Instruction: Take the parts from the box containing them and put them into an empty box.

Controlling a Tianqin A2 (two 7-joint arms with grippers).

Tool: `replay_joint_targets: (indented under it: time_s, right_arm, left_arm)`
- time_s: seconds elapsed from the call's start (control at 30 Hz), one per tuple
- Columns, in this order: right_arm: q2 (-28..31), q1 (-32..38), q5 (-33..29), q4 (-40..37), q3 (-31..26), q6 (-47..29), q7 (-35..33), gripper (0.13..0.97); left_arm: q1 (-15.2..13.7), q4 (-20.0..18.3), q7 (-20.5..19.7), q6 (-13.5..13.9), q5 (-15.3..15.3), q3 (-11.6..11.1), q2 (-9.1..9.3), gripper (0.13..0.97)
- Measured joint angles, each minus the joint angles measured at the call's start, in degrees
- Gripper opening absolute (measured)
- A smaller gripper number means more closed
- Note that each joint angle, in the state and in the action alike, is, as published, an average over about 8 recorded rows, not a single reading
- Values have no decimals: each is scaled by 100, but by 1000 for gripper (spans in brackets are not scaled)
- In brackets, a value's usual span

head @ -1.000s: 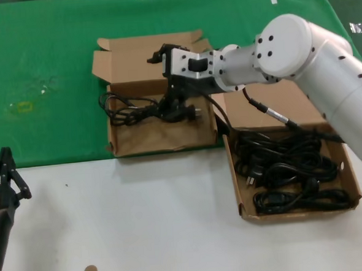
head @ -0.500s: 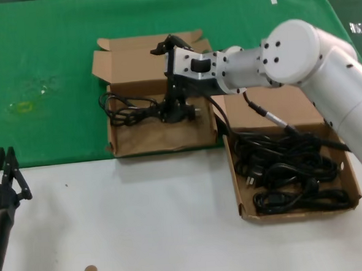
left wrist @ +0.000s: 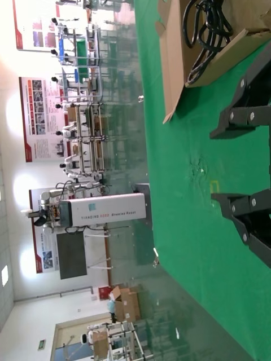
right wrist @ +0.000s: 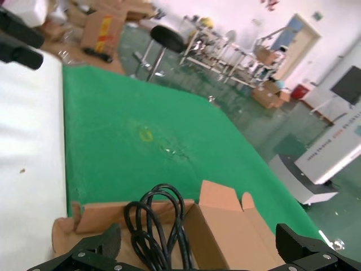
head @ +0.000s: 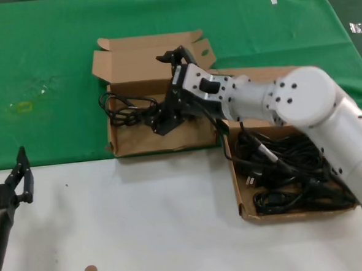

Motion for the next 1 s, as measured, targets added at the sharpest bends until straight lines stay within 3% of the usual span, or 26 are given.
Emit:
replay_joint_targets:
  time_s: [0.3, 0.43, 0.7, 1.0]
  right_arm:
    - [68, -777, 426, 546, 399, 530, 6, 966]
    - [99, -1124, 614, 786, 575, 765, 8, 966]
    - [160, -1817, 995, 1274, 931, 1238, 13, 966]
    - [228, -2594, 1419, 1815, 1327, 1763, 19, 966]
  left_arm:
    - [0, 0, 0, 0, -1, 0, 0, 486]
    - [0, 0, 0, 0, -1, 0, 0, 486]
    - [0, 0, 4, 0, -1, 0, 0, 708]
    - [0, 0, 2, 0, -1, 0, 0, 865]
